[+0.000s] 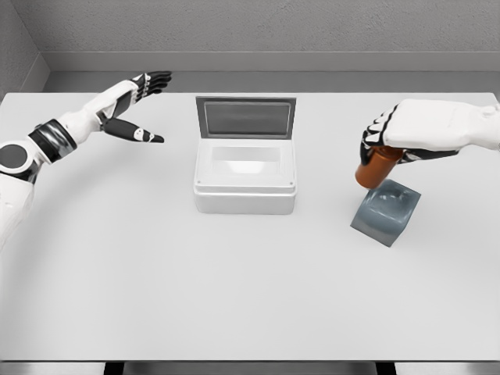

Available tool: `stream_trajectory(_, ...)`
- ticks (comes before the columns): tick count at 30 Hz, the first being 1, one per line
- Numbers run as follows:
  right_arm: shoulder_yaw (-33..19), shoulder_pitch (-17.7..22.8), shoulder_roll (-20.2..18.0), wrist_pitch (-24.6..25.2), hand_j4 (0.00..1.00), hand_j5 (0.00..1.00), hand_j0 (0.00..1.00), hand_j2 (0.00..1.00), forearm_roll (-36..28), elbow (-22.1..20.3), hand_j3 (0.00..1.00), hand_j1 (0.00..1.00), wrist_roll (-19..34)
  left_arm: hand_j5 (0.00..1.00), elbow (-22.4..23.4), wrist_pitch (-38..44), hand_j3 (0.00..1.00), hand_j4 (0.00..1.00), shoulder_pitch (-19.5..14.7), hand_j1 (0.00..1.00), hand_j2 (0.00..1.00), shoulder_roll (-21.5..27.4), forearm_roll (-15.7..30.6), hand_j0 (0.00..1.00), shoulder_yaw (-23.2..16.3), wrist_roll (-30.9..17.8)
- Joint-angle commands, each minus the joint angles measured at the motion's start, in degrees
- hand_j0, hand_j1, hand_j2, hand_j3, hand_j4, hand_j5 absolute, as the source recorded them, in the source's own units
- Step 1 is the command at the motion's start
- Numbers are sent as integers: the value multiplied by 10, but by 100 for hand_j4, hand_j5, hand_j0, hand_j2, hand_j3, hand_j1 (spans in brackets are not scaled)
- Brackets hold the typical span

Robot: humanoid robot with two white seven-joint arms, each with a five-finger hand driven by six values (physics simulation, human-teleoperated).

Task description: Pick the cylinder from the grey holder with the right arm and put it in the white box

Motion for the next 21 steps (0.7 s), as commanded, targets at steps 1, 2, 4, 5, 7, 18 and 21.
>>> stream_trajectory(1,0,-1,8,2,42,42,42,42,-3,0,42,42,0,100,-3,1,100,100,0,100,100,0,4,100,1,0)
stream_trajectory(2,0,-1,9,2,42,42,42,42,-4,0,42,42,0,100,-3,1,100,100,0,100,100,0,4,100,1,0)
stream_trajectory(4,0,-7,16,2,42,42,42,42,-4,0,42,42,0,100,-3,1,100,100,0,100,100,0,4,100,1,0)
stream_trajectory(5,0,-11,19,2,42,42,42,42,-4,0,42,42,0,100,-4,1,100,100,0,100,100,0,4,100,0,0)
stream_trajectory(7,0,-17,27,2,42,42,42,42,-4,0,42,42,1,100,-12,1,100,100,4,100,100,2,4,100,0,0)
stream_trajectory(18,0,-28,64,2,42,42,42,42,-5,4,42,42,10,100,-27,3,100,100,7,100,100,8,9,100,0,0)
stream_trajectory(21,1,-31,74,2,42,42,42,42,-5,4,42,42,15,100,-33,4,100,100,10,100,100,10,9,100,-4,0)
